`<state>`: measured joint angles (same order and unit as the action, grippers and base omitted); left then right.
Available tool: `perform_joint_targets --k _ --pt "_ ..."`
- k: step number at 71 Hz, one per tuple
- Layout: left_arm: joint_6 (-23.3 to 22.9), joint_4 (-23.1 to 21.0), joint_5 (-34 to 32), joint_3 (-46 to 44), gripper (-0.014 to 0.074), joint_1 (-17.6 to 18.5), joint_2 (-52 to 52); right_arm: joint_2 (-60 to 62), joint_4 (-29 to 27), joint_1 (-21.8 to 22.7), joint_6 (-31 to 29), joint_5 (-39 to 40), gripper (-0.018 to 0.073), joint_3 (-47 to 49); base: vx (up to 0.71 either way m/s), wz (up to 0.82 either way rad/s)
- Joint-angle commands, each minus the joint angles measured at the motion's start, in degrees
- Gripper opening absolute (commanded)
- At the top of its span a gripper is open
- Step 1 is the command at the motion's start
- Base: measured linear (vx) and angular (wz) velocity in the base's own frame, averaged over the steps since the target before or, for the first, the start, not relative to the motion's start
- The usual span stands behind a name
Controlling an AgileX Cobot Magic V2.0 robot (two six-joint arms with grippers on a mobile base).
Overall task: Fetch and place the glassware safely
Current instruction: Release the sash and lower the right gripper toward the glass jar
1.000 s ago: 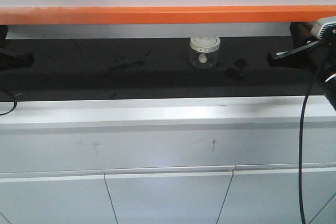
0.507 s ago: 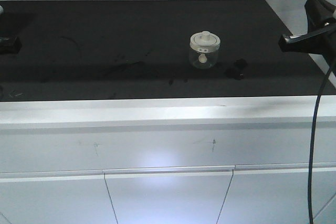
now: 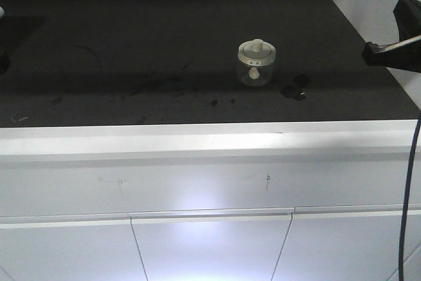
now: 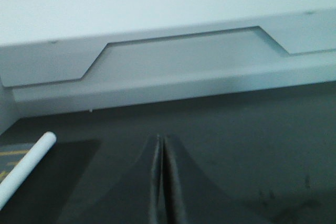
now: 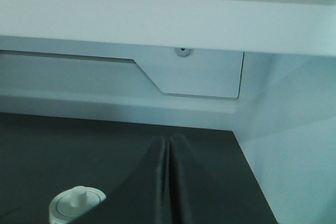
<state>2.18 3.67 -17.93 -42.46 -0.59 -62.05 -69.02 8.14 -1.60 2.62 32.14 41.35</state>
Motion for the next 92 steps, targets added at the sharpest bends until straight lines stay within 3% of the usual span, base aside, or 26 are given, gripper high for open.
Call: perform_joint_targets --k 1,16,42,58,72,92 --pt "-0.4 -0.3 1.7 -1.6 -0.0007 0.4 4.3 4.3 0.1 0.1 1.4 3.3 -0.0003 0.5 0.00 0.00" --pt "-0.3 -0.3 10.3 -1.4 -0.0007 1.6 12.1 9.8 3.1 0.1 3.2 2.6 -0.0003 -5.1 0.00 0.00" --pt "-0.5 -1.2 12.4 11.2 -0.0007 7.3 27.7 14.1 24.8 0.0 22.2 1.9 -0.0003 -8.7 0.00 0.00" --pt "-0.4 -2.9 21.0 17.4 -0.0007 9.1 37.1 14.1 34.6 -0.1 29.8 2.0 -0.0003 -8.7 0.00 0.00" --pt "0.3 -6.4 27.9 19.2 -0.0007 9.1 43.6 14.1 36.2 -4.8 29.6 0.8 -0.0003 -8.7 0.00 0.00" --pt "2.2 -6.4 28.1 19.3 -0.0007 9.1 44.4 14.1 36.1 -6.2 29.6 -0.1 0.0004 -8.7 0.00 0.00"
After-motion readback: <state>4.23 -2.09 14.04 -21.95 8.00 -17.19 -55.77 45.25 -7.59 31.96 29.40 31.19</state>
